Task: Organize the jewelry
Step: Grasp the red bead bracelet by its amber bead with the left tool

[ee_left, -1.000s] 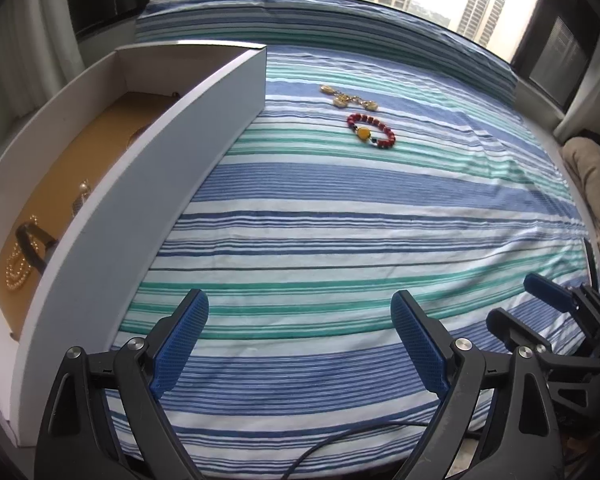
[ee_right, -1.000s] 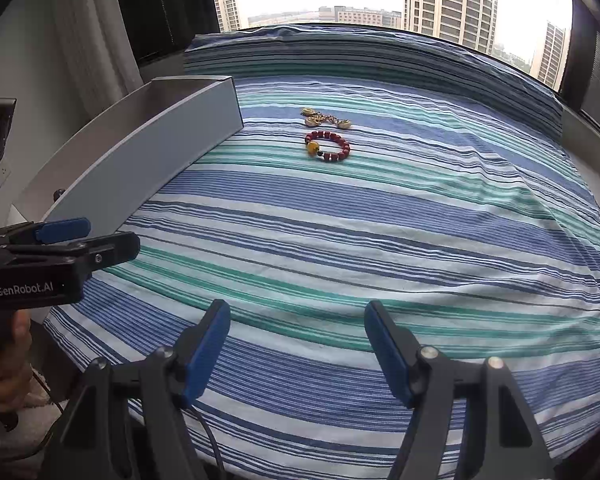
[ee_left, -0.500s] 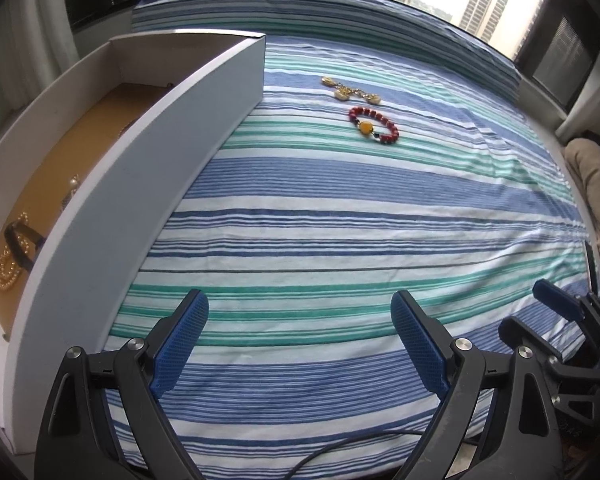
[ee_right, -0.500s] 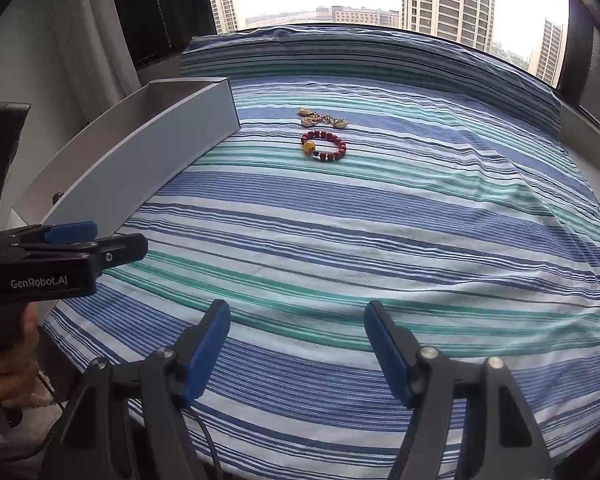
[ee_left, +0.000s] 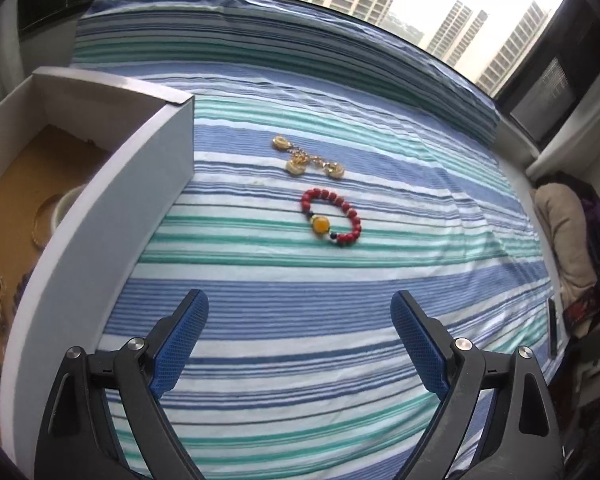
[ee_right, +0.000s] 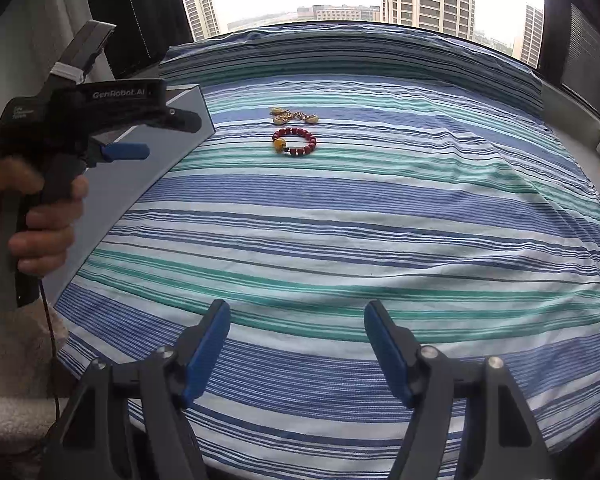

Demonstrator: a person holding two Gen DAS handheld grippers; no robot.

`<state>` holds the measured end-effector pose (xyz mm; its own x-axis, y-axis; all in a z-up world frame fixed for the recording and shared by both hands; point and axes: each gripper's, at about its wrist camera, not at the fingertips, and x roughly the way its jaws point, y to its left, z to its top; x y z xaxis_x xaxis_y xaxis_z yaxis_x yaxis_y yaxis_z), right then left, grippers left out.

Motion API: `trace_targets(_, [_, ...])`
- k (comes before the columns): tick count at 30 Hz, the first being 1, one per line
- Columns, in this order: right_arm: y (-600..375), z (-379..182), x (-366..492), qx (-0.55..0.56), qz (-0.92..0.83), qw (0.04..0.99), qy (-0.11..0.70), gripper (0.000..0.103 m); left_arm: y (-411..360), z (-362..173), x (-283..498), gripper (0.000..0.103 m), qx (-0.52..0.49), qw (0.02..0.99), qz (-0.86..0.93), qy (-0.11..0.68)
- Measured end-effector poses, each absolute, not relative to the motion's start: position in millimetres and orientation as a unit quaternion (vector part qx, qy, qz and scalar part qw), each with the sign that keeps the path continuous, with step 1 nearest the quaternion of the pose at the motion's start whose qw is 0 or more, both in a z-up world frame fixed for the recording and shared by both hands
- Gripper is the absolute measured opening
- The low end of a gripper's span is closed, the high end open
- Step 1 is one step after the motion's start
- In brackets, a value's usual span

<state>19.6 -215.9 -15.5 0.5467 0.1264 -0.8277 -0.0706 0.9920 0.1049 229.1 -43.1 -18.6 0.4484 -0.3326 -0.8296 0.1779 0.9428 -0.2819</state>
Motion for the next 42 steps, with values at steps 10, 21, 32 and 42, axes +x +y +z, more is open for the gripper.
trace_targets(10, [-235.1,-17.7,4.2,0.044,0.038,0.878,0.476,0.071,-98.8,-89.0,323.1,0.053,-0.082,0.813,-0.098,0.568])
trace_targets(21, [-258.5,-21.5,-4.2,0.07,0.019,0.874,0.481,0.071,-117.6,-101.8,321.1,0.016,-0.032,0.822,-0.072,0.564])
trace_targets(32, [-269.9,-20.9,-0.2,0.087,0.017,0.874,0.478,0.071,-72.5,-77.1,260.6,0.016,-0.014,0.823,-0.102,0.559])
trace_targets(42, [-252.0,-21.5,13.3,0.075,0.039,0.87,0.486,0.071,-13.6,-63.5,186.6,0.016,-0.012,0.828,-0.113,0.549])
